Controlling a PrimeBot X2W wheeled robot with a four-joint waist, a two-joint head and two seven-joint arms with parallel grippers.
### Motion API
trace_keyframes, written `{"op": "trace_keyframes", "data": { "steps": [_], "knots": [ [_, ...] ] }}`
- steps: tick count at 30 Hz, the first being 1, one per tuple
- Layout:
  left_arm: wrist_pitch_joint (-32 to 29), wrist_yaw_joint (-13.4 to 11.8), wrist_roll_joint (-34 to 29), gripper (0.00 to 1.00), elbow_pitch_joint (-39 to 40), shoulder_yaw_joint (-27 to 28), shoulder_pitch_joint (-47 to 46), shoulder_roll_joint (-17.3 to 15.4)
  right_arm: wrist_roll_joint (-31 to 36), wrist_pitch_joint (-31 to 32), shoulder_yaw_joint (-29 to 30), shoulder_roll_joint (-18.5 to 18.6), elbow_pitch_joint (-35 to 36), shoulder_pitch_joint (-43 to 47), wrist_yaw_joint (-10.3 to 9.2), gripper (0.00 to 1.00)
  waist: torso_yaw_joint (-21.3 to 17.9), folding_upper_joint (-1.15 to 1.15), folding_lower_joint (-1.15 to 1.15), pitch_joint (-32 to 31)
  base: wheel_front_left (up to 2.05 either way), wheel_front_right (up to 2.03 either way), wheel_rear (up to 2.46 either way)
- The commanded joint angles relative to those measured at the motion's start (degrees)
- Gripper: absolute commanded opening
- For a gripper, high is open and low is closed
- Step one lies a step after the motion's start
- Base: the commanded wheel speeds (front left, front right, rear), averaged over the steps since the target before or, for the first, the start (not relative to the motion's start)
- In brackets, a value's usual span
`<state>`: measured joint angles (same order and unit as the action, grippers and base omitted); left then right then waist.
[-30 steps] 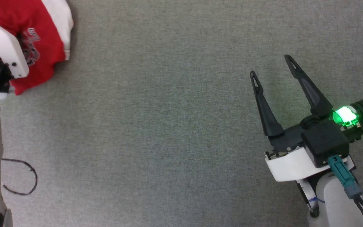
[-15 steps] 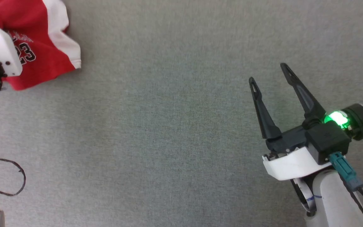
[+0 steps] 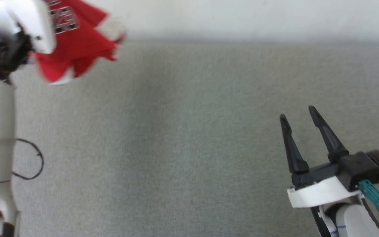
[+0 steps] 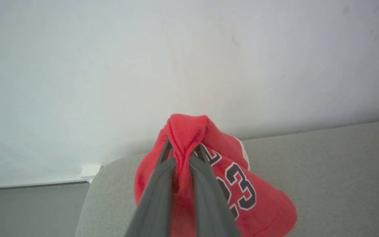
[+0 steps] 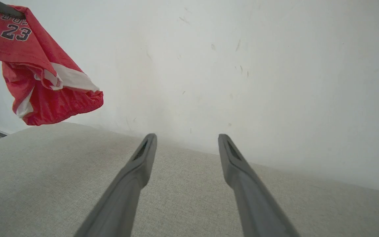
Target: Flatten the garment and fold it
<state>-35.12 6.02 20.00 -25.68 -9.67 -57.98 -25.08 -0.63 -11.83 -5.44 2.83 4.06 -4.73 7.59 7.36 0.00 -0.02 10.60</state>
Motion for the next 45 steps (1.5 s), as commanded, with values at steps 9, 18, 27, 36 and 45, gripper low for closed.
{"op": "trace_keyframes", "data": {
  "steps": [9,18,27,36,45],
  "knots": [
    [-5.6,1.3,5.8,0.00,16.6,-10.0,1.8,7.5,-1.6,-1.0,3.1,0.0,-0.1,2.6,-0.10,1.00,-6.1,0.00,0.02,-8.4,0.00,0.00,0.00],
    [-5.4,1.4,9.2,0.00,27.3,-23.8,7.0,9.5,-2.4,-1.2,4.9,0.0,0.6,1.4,-0.10,1.00,-10.0,0.00,0.02,-5.5,0.00,0.00,0.00],
    [5.3,1.5,7.0,0.00,23.4,-35.6,17.3,5.9,-2.5,-1.6,6.6,0.0,1.3,0.7,-0.10,1.00,-12.7,0.00,0.02,-1.4,0.00,0.00,0.00],
    [17.6,-2.9,6.3,1.00,10.1,-36.5,27.3,8.5,-2.3,-1.6,5.5,0.0,1.1,0.0,-0.10,1.00,-10.8,0.00,0.02,0.1,0.00,0.00,0.00],
    [27.0,-7.0,11.0,1.00,16.4,-29.0,29.3,10.3,-1.6,-0.3,5.3,0.0,1.1,0.9,-0.10,1.00,-6.6,0.00,0.02,-3.2,0.00,0.00,0.00]
  ]
}}
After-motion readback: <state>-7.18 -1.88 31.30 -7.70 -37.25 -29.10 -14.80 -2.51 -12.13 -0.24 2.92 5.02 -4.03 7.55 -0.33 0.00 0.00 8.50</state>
